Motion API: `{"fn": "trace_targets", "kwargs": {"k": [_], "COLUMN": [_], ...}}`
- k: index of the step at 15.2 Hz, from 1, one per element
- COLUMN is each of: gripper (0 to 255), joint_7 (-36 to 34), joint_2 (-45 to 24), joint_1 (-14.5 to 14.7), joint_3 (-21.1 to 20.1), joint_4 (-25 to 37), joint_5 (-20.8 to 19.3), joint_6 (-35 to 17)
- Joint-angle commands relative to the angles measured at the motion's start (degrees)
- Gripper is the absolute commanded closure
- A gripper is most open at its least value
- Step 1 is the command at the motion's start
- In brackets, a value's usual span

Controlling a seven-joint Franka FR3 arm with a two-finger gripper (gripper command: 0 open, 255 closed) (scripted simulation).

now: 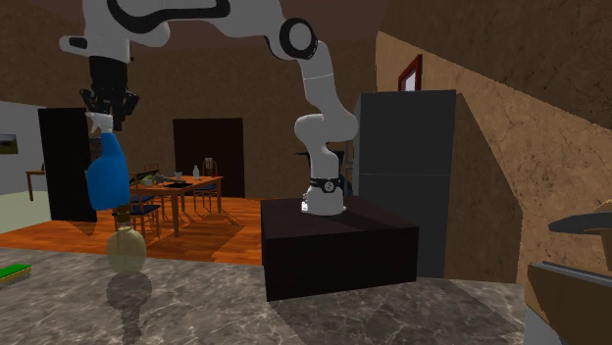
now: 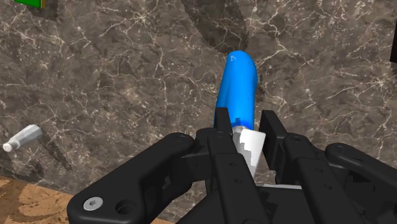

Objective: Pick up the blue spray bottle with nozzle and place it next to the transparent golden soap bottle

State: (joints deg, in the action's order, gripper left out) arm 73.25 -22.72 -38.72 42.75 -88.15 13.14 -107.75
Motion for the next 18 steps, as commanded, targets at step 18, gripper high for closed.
{"fn": "trace_targets", "kwargs": {"k": [18], "gripper": [255], "joint_7": [2.0], "joint_2": [-4.0], "joint_1": [-0.4], "joint_3": [-2.0], "joint_4": [-9.5], "joint_5": [3.5], "joint_6": [-12.7]}}
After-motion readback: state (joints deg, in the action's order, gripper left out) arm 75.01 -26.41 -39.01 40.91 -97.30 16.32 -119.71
